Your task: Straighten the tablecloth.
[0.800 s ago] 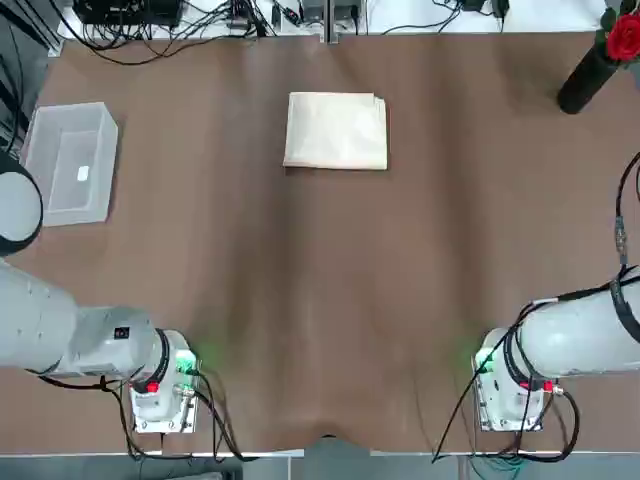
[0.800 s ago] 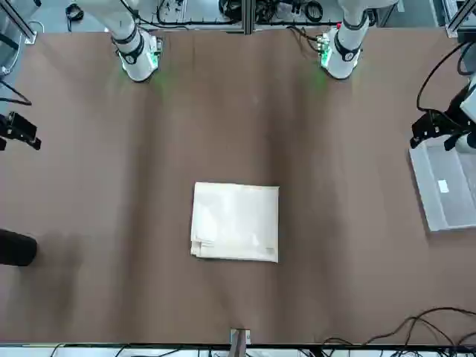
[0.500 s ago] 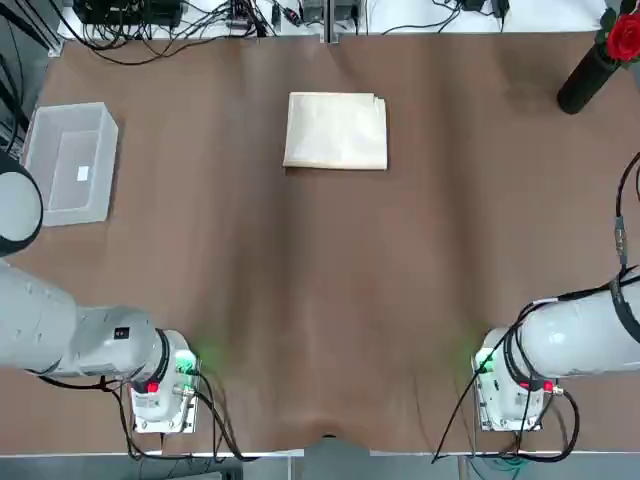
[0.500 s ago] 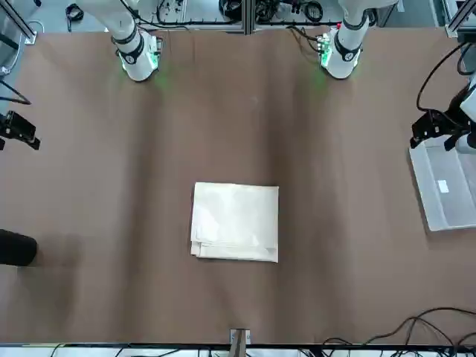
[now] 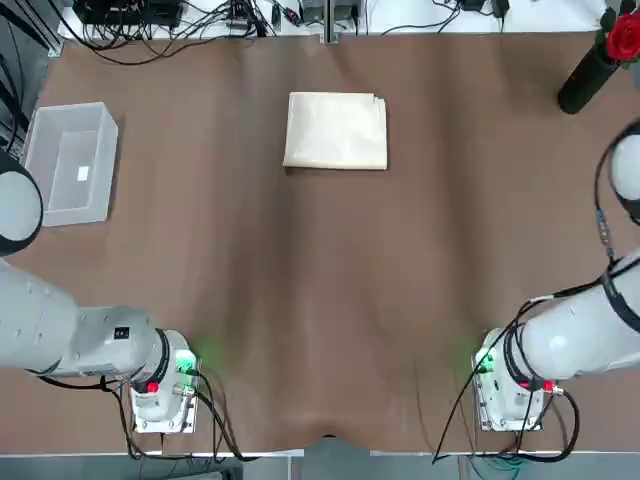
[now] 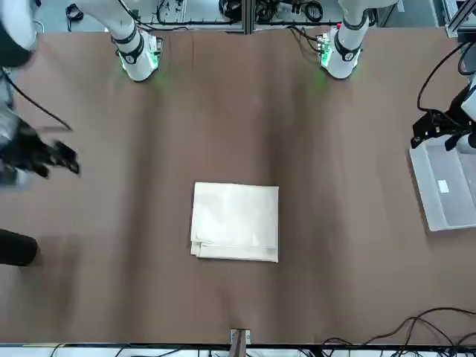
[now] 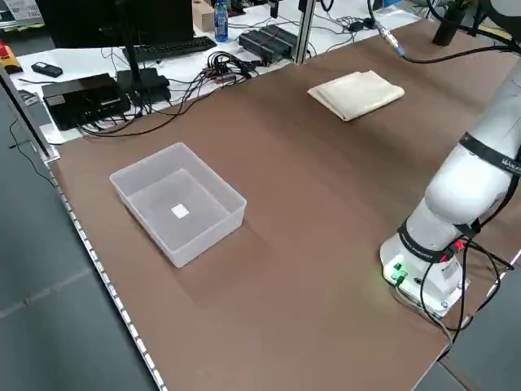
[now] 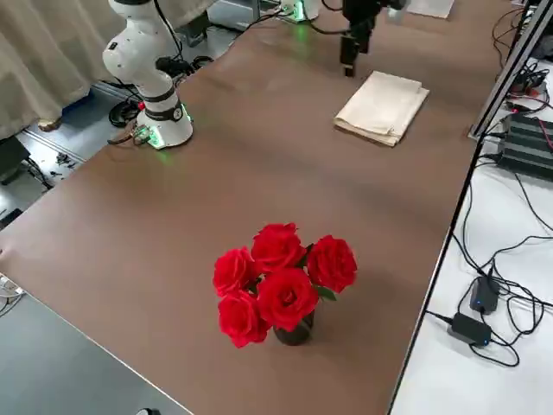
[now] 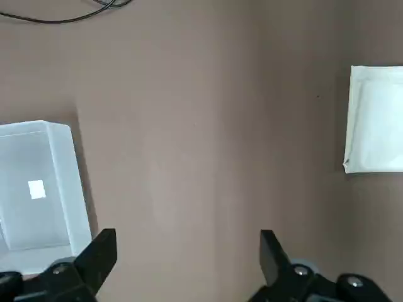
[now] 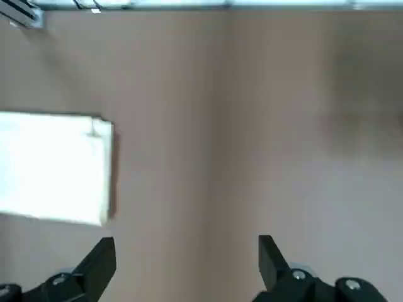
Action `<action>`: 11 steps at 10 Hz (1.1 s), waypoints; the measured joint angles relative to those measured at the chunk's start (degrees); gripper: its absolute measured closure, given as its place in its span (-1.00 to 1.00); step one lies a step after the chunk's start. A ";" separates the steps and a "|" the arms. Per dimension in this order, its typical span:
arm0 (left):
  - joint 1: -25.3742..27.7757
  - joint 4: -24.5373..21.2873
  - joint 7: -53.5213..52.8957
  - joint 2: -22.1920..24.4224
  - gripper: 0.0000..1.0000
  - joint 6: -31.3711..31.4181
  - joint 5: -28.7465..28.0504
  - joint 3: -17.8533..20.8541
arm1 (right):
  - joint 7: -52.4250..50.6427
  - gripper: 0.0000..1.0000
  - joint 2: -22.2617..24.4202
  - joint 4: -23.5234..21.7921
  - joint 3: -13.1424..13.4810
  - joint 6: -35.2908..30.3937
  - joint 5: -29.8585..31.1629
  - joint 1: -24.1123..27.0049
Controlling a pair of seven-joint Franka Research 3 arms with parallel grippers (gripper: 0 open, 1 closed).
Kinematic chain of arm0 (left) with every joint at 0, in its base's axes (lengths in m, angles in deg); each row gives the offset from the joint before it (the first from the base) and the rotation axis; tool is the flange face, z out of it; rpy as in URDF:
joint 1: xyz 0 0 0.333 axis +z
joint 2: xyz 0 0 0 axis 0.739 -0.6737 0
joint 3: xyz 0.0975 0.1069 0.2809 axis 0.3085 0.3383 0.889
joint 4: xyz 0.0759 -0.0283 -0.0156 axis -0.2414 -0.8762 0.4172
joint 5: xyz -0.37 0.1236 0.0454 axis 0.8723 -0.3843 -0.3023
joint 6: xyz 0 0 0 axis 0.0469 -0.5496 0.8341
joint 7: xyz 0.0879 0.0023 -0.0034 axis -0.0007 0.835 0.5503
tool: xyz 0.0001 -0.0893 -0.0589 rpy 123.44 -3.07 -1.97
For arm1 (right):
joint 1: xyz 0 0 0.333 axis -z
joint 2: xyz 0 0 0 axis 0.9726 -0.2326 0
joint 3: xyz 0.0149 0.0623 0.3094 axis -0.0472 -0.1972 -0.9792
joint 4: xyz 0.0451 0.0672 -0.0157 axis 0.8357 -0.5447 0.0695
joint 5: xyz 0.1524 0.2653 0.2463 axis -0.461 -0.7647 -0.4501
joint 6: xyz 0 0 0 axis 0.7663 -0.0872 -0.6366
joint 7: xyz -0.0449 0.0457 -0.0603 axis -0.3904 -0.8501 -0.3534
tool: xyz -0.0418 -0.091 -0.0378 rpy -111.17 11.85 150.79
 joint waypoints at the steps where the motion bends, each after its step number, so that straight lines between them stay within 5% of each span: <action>1: -0.02 0.01 -0.02 -0.02 -1.00 0.25 0.00 -0.08 | 1.16 -1.00 -3.55 0.43 -0.08 3.78 -0.05 -2.84; 4: -1.02 -0.20 -0.03 -3.15 -1.00 3.56 1.13 -0.86 | 3.23 -0.74 -12.39 2.48 -0.16 12.29 -0.26 -8.01; 7: -3.41 -0.28 0.24 -11.73 -1.00 11.64 3.04 -3.07 | 5.52 0.23 -23.72 11.89 -1.40 16.77 -2.10 -9.34; 9: -3.75 0.99 0.25 -18.03 -1.00 19.24 4.58 -3.77 | 7.29 0.87 -28.17 13.48 -1.76 21.60 -2.09 -11.63; 11: -6.11 5.61 6.24 -26.11 -1.00 26.48 4.83 -4.21 | 8.09 0.98 -32.53 13.81 -1.75 28.17 -2.09 -13.29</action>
